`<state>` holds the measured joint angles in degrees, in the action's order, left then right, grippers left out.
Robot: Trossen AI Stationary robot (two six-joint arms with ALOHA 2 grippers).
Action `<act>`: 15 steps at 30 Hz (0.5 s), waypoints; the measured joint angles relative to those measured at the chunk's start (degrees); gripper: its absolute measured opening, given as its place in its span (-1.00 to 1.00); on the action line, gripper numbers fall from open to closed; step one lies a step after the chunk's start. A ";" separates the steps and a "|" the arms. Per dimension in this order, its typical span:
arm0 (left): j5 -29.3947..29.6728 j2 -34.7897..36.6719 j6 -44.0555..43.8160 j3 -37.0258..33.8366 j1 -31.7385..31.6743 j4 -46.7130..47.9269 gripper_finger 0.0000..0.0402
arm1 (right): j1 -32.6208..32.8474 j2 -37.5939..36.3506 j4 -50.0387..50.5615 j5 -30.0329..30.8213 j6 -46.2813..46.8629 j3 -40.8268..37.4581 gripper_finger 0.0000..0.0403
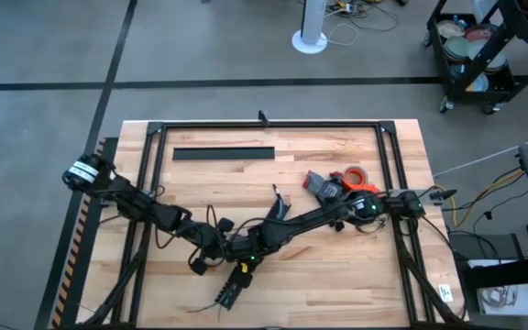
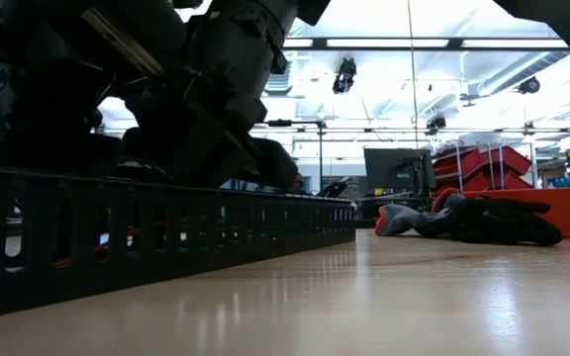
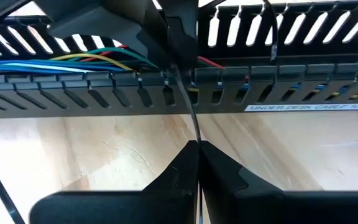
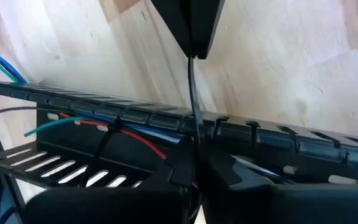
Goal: Ziptie cables
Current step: Put the colored zip-tied cables into the black cable duct
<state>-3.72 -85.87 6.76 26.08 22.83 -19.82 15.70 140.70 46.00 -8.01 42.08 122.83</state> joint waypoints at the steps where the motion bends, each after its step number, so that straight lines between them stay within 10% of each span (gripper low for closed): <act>1: -0.09 0.23 0.02 0.07 0.00 0.28 -1.00 | 0.00 0.00 0.13 0.02 -0.04 0.07 -1.00; 15: -1.82 1.49 -0.38 0.27 0.61 1.40 -1.00 | 0.31 0.07 -0.21 -1.45 -0.78 0.89 -1.00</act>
<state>-5.54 -84.38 6.38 26.35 23.44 -18.42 16.01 140.77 45.79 -9.46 41.30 123.71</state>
